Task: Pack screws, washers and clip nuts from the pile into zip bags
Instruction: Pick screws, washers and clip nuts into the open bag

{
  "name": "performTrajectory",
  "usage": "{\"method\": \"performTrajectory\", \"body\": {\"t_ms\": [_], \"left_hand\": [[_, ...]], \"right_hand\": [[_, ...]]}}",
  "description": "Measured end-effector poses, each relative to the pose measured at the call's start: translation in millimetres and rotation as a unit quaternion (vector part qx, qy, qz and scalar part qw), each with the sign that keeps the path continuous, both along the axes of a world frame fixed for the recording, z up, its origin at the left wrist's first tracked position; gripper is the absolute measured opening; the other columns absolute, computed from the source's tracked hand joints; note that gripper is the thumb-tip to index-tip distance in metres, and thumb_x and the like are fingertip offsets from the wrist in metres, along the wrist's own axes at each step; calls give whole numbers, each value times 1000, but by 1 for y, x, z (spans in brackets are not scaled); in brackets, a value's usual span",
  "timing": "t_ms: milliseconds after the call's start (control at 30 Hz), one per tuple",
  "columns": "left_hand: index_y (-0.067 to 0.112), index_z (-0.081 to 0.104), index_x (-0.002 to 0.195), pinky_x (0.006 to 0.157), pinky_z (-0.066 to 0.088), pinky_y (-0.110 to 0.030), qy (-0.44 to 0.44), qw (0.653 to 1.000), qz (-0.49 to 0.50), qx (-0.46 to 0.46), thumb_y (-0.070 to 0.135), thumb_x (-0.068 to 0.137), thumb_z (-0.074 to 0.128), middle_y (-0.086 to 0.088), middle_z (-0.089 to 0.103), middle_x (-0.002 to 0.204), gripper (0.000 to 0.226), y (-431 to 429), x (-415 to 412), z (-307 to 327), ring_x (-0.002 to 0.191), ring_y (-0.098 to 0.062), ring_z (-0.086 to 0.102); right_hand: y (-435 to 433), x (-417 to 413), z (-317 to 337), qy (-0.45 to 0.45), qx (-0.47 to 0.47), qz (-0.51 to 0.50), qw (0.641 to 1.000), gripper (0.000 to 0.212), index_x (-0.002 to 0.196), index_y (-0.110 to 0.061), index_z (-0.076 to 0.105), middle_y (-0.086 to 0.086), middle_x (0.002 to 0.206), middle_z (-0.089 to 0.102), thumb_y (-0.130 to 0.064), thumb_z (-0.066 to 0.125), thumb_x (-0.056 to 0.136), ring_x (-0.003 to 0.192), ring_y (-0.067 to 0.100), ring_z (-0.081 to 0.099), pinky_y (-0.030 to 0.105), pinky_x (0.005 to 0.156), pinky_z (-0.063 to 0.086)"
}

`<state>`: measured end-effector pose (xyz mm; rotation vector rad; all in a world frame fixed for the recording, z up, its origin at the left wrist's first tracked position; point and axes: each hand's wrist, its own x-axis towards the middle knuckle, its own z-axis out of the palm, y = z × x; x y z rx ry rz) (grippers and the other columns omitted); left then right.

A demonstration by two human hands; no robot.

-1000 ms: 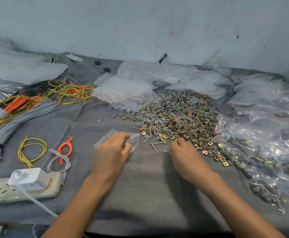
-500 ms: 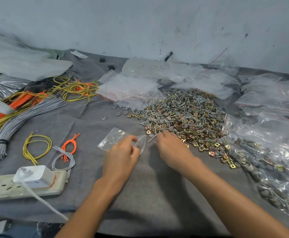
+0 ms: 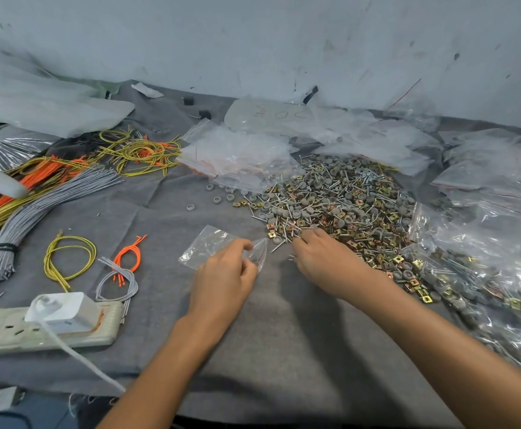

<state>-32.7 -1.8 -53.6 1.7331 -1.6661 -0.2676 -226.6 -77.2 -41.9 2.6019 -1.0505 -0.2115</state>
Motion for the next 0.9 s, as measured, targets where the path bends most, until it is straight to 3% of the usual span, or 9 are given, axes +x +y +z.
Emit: {"method": "performTrajectory", "body": {"t_ms": [100,167,233,300,367,567,667,767,900], "left_hand": [[20,62,121,72,48,-43,-2,1000,-3,19,16,91,58,-8,68,86,31,-1,-1,0,84,-31,62],[20,60,126,74,47,-44,4,999,-6,33,17,92,58,-9,69,88,34,-1,-1,0,87,-32,63],[20,59,127,76,47,-44,8,999,-5,43,20,93,58,-8,70,89,34,-1,-1,0,89,-31,63],[21,60,125,77,48,-44,14,999,-3,46,22,94,58,-7,70,85,31,-1,-2,0,89,-31,64],[19,61,123,77,48,-44,20,999,-2,46,22,95,57,-7,70,84,29,-1,-3,0,89,-32,64],[18,60,121,77,48,-45,34,999,1,36,17,94,54,-7,71,88,28,-1,-6,4,93,-33,64],[19,61,121,79,48,-47,46,998,-7,49,15,93,55,-4,70,85,28,-2,-6,5,92,-32,64],[25,62,112,69,42,-39,83,994,-4,66,15,92,57,8,60,64,23,-3,-5,5,79,-20,63],[25,63,108,62,33,-31,128,988,15,84,16,90,61,7,58,61,20,-7,-4,9,66,-3,55]], "right_hand": [[2,5,6,9,37,-23,999,30,117,-4,55,14,116,58,-19,35,100,108,31,51,40,97,36],[6,7,14,-20,65,-49,996,25,112,-6,53,13,113,57,-20,36,100,107,31,51,39,95,35],[12,8,21,-152,132,-83,976,11,98,-12,45,9,98,56,-22,41,100,95,34,53,41,82,36],[18,14,27,-281,228,-107,926,16,92,-14,39,3,79,52,-25,46,100,79,37,52,42,65,32],[21,24,30,-304,254,-97,913,19,91,-15,38,-1,73,49,-28,48,100,75,37,52,40,62,30],[16,48,34,-193,228,-75,951,17,103,-9,53,18,100,67,-24,47,102,94,39,63,39,69,41],[14,52,40,-184,222,-84,954,16,100,-8,62,15,104,68,-22,54,99,101,36,63,37,77,47],[16,52,45,-260,279,-128,915,26,119,-12,68,9,116,72,-18,62,94,113,28,64,37,96,50],[21,52,41,-366,336,-184,848,35,125,-15,66,4,115,73,-14,65,90,113,19,66,33,100,50]]}}
